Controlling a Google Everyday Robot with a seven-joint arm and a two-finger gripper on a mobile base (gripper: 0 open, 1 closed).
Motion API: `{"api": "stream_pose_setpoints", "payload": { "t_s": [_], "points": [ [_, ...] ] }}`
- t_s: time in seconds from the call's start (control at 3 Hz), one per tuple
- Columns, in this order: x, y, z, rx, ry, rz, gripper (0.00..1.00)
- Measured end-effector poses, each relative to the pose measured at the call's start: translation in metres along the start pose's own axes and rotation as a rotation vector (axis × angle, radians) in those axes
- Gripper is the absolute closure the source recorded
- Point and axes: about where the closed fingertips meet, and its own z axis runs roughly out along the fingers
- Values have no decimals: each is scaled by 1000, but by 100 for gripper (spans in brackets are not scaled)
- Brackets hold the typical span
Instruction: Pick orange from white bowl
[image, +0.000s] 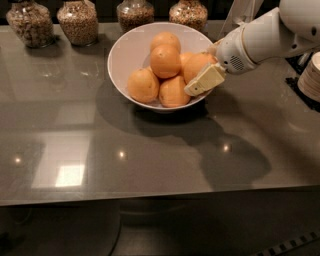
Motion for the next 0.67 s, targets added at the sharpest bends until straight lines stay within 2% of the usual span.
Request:
{"api": "stream_pose_setpoints", "payload": {
  "t_s": [0.33, 0.67],
  "points": [
    [6, 3, 10, -15, 19, -6, 32],
    [8, 5, 12, -20, 25, -8, 51]
  ]
}}
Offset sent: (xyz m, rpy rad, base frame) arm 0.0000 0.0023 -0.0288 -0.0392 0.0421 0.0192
